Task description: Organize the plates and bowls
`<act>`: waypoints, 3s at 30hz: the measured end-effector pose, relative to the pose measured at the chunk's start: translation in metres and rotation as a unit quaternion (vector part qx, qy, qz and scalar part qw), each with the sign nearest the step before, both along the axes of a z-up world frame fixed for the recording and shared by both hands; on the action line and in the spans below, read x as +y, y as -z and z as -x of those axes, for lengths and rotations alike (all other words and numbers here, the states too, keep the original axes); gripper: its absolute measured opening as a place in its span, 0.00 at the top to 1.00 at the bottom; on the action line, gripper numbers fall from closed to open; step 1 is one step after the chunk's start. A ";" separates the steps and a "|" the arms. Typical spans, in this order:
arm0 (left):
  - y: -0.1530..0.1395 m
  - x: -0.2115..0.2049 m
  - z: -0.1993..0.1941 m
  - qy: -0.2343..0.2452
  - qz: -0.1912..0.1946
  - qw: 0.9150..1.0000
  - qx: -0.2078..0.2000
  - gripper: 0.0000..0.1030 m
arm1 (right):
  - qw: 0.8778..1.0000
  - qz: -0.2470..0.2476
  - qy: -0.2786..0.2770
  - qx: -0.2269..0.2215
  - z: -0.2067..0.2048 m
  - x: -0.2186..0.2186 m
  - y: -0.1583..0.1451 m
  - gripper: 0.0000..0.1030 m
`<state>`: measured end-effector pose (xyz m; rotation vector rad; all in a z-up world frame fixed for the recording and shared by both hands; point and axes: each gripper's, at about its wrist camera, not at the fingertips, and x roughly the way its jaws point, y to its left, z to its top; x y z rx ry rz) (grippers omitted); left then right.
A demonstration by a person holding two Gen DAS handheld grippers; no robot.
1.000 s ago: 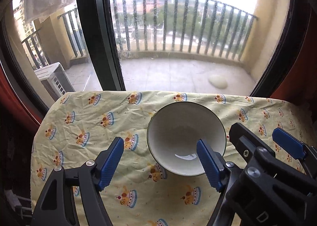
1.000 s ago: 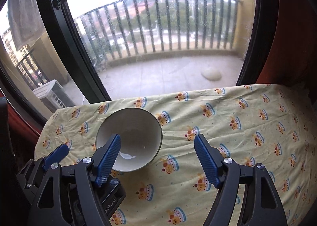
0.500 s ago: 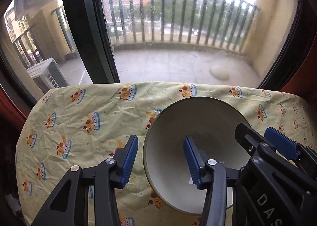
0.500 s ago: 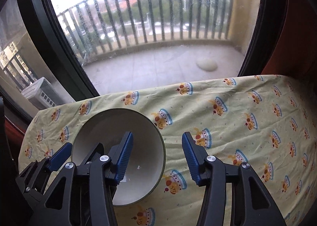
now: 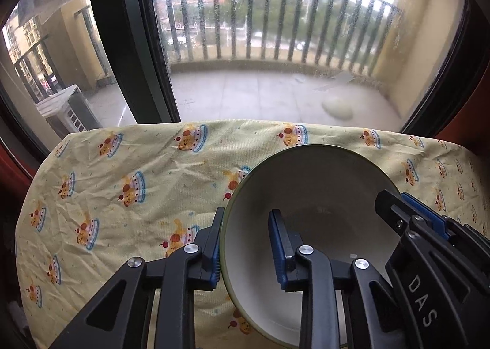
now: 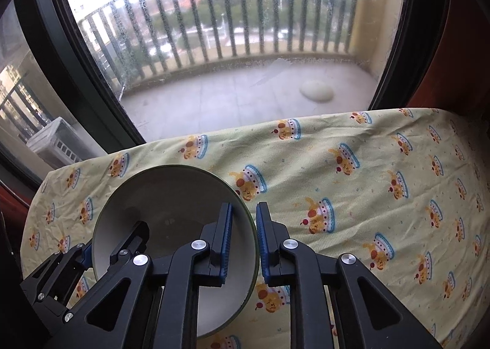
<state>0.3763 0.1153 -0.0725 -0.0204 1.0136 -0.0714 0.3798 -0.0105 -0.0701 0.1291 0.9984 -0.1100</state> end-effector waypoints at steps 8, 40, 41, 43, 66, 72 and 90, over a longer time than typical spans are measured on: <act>-0.002 -0.001 0.007 0.002 0.001 1.000 0.006 0.75 | 1.000 0.004 -0.002 0.005 0.005 0.002 -0.003 0.81; -0.063 -0.054 0.086 0.006 0.009 1.000 -0.024 0.75 | 1.000 -0.007 -0.002 -0.016 0.087 -0.055 -0.067 0.81; -0.065 -0.056 0.090 0.005 0.010 1.000 -0.025 0.75 | 1.000 -0.009 -0.001 -0.017 0.090 -0.058 -0.069 0.81; -0.069 -0.061 0.099 0.004 0.013 1.000 -0.026 0.75 | 1.000 -0.010 0.000 -0.018 0.099 -0.064 -0.074 0.81; -0.098 -0.121 0.198 0.014 0.007 0.999 -0.052 0.75 | 0.999 0.004 -0.008 -0.042 0.206 -0.127 -0.111 0.81; -0.101 -0.135 0.219 0.023 0.013 0.998 -0.054 0.75 | 0.999 0.006 -0.007 -0.049 0.234 -0.143 -0.117 0.81; -0.088 -0.170 0.273 0.051 0.012 0.997 -0.052 0.75 | 0.999 0.006 0.006 -0.051 0.299 -0.182 -0.107 0.81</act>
